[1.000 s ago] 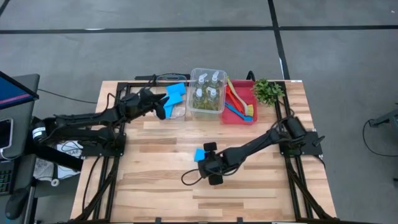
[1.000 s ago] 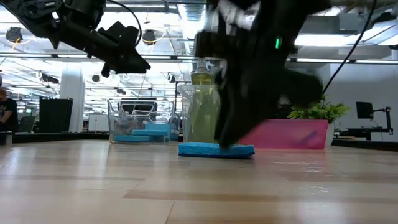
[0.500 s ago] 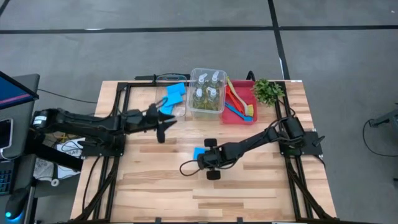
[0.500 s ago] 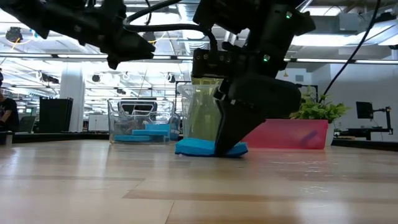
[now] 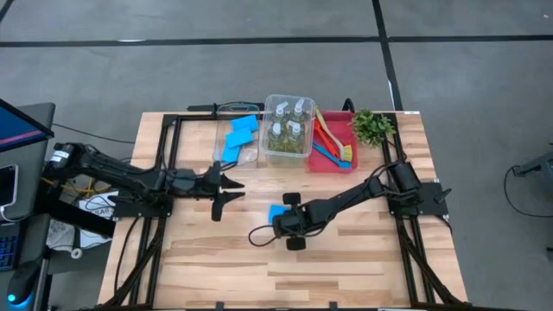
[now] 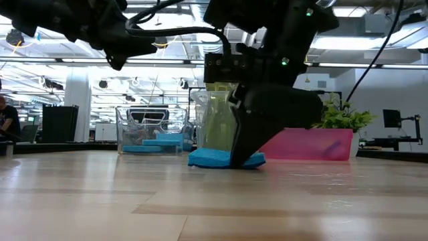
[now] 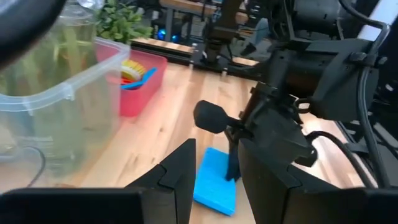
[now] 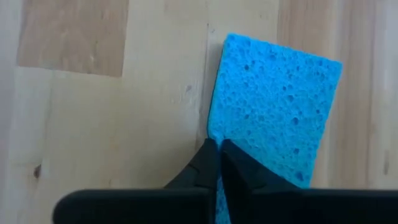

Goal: Pick & Place Kitchen Sink Supplies
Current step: Put the blue sponge into the transparent bin

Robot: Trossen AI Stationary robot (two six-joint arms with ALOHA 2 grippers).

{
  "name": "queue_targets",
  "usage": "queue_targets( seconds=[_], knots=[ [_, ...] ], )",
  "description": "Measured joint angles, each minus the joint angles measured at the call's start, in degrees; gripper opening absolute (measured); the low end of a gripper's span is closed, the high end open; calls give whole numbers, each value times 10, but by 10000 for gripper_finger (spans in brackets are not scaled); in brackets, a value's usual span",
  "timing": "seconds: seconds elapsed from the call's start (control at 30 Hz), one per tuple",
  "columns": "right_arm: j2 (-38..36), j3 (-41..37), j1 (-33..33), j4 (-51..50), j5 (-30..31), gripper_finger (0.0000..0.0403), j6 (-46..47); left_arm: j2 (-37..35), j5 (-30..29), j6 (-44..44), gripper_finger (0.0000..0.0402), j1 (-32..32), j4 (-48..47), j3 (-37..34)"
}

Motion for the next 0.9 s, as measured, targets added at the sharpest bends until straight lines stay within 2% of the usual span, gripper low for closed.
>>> queue_targets(
  seconds=[0.4,0.67,0.9],
  knots=[
    [-134,0,47,24,53,1,-23,2,0,-4,122,-10,0,0],
    [-181,1,59,138,136,1,-97,4,0,-128,122,-9,15,0],
    [-186,1,48,166,236,0,-145,56,-5,-178,122,-9,127,0]
  ],
)
